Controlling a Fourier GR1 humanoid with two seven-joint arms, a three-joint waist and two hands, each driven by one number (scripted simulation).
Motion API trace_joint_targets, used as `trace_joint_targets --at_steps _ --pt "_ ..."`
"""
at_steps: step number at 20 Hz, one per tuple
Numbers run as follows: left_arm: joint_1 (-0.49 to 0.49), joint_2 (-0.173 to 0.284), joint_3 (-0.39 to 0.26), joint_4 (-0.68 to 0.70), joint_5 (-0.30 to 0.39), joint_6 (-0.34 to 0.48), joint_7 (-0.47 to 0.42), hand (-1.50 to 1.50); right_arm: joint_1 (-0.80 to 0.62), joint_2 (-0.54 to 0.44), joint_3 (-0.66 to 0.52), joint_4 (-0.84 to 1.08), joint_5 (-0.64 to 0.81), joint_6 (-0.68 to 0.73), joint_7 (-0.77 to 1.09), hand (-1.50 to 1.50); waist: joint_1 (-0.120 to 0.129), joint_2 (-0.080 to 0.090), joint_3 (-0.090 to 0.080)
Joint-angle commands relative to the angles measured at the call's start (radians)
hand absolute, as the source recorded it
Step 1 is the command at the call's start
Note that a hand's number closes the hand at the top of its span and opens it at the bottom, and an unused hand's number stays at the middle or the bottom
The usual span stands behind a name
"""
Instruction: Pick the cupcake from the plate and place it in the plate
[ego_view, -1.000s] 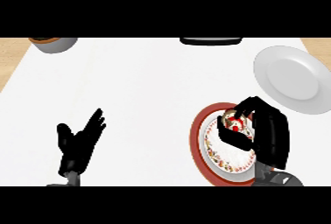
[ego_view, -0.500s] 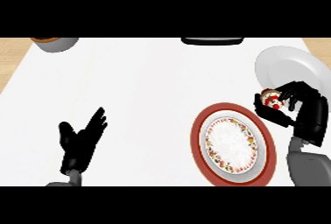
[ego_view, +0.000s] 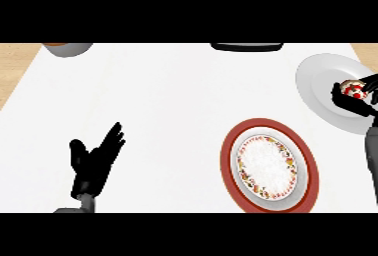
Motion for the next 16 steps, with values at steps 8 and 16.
trace_joint_targets --at_steps 8,16 --pt "-0.084 -0.001 0.020 0.044 0.012 -0.014 0.025 0.00 -0.246 -0.216 -0.162 0.558 -0.091 0.025 -0.320 1.50 0.024 0.014 0.002" --pt "-0.022 -0.021 -0.037 -0.010 -0.011 -0.022 -0.001 0.00 -0.258 -0.284 -0.045 0.754 0.052 0.159 -0.115 -1.50 0.080 0.032 0.006"
